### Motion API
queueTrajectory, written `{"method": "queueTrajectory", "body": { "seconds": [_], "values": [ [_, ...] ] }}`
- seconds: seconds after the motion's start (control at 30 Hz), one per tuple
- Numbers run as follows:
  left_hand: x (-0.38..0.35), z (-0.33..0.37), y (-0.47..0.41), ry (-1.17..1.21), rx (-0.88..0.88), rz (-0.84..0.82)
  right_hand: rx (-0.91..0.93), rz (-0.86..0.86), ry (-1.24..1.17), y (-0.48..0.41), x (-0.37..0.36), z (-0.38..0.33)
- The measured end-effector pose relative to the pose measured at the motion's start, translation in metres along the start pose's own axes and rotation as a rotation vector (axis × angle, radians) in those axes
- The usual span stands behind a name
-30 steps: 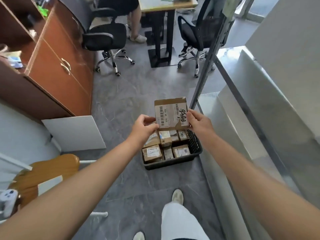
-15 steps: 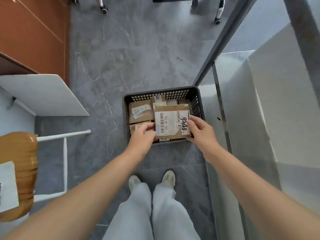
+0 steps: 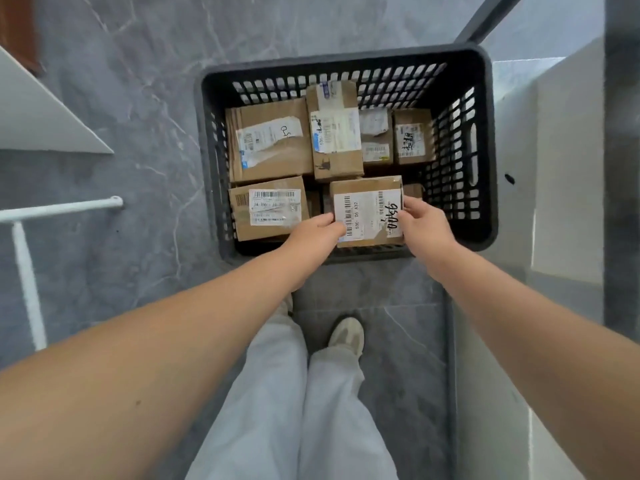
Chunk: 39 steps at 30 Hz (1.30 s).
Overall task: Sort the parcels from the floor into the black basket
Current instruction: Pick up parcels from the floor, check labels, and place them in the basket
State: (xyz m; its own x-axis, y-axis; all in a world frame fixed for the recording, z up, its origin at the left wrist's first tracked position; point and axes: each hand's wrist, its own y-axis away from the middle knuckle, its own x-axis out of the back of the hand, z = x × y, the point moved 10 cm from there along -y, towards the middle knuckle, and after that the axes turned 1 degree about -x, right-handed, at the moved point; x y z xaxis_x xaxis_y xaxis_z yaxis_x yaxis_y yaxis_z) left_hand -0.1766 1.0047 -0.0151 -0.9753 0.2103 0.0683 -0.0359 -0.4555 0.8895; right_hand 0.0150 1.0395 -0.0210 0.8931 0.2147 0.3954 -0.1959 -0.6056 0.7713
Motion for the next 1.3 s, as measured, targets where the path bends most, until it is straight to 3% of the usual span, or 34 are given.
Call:
{"method": "queueTrajectory", "body": {
  "seconds": [0.17, 0.37, 0.53, 0.67, 0.87, 0.97, 1.03, 1.13, 1.3],
  "values": [
    [-0.005, -0.022, -0.040, -0.025, 0.019, 0.010, 0.018, -0.066, 0.079, -0.036, -0.033, 0.013],
    [0.002, -0.031, -0.063, 0.028, 0.074, 0.186, 0.103, -0.109, 0.133, -0.062, -0.071, 0.009],
    [-0.009, -0.022, -0.061, -0.290, -0.059, 0.325, 0.013, -0.013, 0.148, -0.076, -0.089, 0.020],
    [-0.012, -0.020, -0.067, -0.422, -0.099, 0.268, 0.043, 0.073, 0.171, -0.079, -0.092, 0.020],
    [-0.010, -0.021, -0.057, -0.558, -0.161, 0.208, -0.108, -0.048, 0.439, -0.084, -0.100, 0.019],
    [-0.011, -0.017, -0.043, -0.627, -0.177, 0.163, -0.139, 0.033, 0.385, -0.065, -0.097, 0.003],
    [-0.005, -0.005, -0.029, -0.650, -0.189, 0.180, -0.098, 0.101, 0.343, -0.043, -0.090, -0.014],
    [0.008, 0.027, -0.001, -0.703, -0.222, 0.217, -0.012, 0.026, 0.384, -0.004, -0.084, -0.044],
    [0.026, 0.138, 0.089, -0.781, -0.443, 0.342, 0.311, 0.049, 0.502, 0.071, -0.010, -0.158]
  ]
}}
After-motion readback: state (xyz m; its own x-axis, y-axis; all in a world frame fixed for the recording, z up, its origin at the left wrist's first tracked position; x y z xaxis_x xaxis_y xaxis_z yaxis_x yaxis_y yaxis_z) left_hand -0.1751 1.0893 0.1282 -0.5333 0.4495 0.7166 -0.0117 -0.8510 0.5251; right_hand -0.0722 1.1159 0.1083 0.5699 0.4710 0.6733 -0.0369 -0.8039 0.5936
